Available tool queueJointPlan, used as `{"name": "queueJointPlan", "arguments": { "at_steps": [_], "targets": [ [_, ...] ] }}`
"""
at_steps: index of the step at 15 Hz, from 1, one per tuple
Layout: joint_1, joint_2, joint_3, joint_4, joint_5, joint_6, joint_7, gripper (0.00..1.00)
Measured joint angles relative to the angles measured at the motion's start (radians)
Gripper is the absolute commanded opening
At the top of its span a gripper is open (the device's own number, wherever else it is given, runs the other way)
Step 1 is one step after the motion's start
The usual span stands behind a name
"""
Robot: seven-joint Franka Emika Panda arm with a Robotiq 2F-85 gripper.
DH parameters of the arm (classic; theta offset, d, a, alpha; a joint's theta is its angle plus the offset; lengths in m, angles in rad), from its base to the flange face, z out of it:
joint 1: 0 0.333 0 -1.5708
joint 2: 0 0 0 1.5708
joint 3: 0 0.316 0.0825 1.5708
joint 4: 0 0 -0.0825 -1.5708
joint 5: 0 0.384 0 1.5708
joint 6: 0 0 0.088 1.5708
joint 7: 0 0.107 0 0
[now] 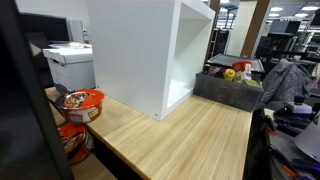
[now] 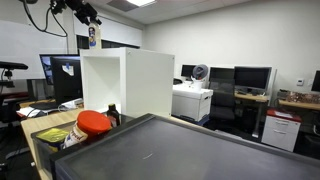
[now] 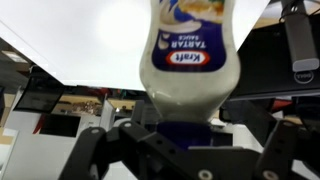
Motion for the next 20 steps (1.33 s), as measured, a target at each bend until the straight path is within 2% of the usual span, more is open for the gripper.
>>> {"name": "queueJointPlan", "arguments": {
  "at_steps": [4,7,13,19,20],
  "targets": [
    [0.190,-0.003,-0.115,0.036,-0.017,-0.192,-0.006,1.00],
    [0.266,0.000,-0.161,0.065,-0.032,-0.294,-0.006,1.00],
    [0.312,0.031,-0.197,0.104,-0.079,-0.390,-0.006,1.00],
    [0.349,0.111,-0.216,0.181,-0.084,-0.594,-0.006,1.00],
    [0.364,0.137,-0.223,0.216,-0.084,-0.664,-0.006,1.00]
  ]
}}
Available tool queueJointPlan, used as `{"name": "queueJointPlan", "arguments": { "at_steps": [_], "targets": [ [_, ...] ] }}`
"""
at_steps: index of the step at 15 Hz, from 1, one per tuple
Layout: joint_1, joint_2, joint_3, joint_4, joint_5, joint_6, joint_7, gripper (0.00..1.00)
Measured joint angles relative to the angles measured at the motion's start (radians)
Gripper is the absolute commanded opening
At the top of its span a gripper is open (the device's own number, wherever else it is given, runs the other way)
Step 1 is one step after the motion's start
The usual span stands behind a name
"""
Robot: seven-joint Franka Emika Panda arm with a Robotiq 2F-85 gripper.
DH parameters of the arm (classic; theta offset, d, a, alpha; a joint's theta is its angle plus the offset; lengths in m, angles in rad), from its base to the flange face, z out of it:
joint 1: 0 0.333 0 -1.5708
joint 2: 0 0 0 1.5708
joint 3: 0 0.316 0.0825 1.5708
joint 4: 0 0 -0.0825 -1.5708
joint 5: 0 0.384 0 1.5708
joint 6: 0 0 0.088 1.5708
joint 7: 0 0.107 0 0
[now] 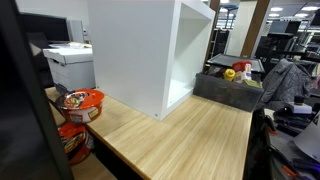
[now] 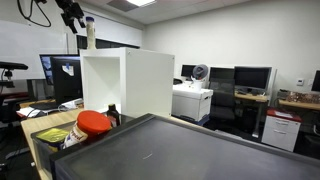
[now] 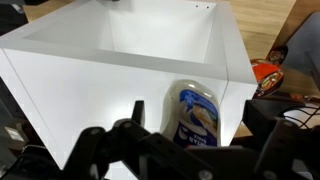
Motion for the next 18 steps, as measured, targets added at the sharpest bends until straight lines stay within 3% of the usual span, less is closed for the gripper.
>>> {"name": "queueJointPlan", "arguments": {
  "at_steps": [2,7,11,15,18],
  "targets": [
    [0.038,0.047,-0.019,0.069,0.001,-0.133,-0.021,1.00],
    [0.093,0.107,-0.050,0.163,0.041,-0.280,-0.063,1.00],
    [0.102,0.162,-0.054,0.245,0.101,-0.388,0.021,1.00],
    [0.104,0.195,-0.063,0.298,0.201,-0.446,0.116,1.00],
    [0.110,0.199,-0.067,0.302,0.203,-0.448,0.119,1.00]
  ]
}}
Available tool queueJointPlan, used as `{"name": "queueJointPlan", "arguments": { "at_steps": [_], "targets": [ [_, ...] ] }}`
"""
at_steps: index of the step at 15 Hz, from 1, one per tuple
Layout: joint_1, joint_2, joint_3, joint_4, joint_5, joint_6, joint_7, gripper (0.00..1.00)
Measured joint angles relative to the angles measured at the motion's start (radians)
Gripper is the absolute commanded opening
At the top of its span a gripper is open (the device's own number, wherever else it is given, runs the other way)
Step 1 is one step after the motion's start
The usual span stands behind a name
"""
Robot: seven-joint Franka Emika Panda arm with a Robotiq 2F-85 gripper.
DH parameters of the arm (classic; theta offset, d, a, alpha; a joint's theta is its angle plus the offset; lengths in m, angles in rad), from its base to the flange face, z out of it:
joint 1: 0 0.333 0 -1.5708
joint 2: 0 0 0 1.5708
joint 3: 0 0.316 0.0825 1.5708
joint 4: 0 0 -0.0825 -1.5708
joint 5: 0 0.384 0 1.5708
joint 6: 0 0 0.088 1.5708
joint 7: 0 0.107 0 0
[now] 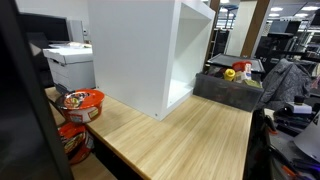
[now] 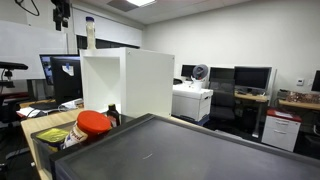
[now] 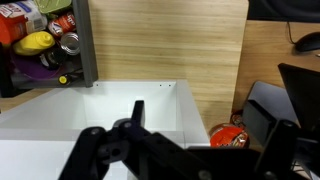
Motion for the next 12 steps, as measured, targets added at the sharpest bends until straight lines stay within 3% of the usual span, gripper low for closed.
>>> {"name": "queueJointPlan", "arguments": {
  "at_steps": [8,12],
  "targets": [
    [0.012,-0.015,0.003,-0.147,-0.018,0.230,0.272,1.00],
    [0.019,-0.024,0.008,-0.197,-0.082,0.278,0.393,1.00]
  ]
}}
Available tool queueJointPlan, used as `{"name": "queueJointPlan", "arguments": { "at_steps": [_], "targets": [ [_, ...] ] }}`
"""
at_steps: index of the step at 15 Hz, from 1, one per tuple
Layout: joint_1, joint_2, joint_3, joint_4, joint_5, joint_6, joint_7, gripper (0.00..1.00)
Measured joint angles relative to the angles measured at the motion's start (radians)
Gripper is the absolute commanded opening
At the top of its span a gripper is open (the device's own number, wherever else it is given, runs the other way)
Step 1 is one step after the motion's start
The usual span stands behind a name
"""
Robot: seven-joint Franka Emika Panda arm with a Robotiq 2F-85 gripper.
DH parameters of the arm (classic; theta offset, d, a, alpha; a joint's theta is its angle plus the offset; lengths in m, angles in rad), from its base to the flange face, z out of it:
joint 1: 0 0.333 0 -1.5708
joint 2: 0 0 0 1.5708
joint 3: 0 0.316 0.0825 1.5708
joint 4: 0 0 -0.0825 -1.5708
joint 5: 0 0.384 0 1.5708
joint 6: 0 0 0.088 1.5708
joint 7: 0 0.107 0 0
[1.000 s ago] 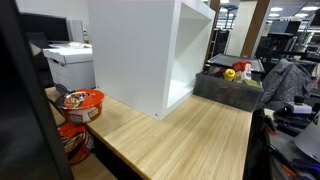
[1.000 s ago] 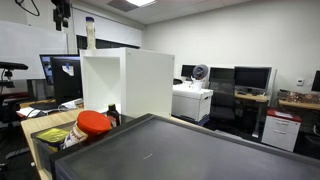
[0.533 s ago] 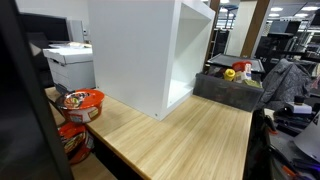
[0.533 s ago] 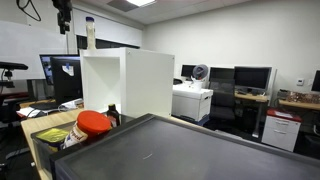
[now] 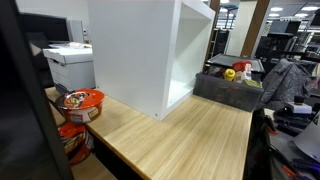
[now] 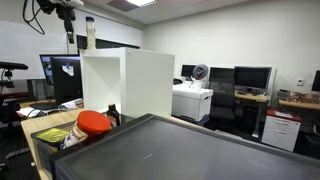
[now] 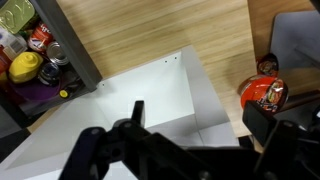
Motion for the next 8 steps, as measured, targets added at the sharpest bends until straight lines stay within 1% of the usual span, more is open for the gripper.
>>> {"name": "queueJointPlan", "arguments": {
  "at_steps": [3,8],
  "targets": [
    [0.001,-0.008,0.002,-0.009,-0.036,0.000,0.042,1.00],
    [-0.002,-0.033,-0.010,-0.008,-0.065,0.008,0.048,1.00]
  ]
}}
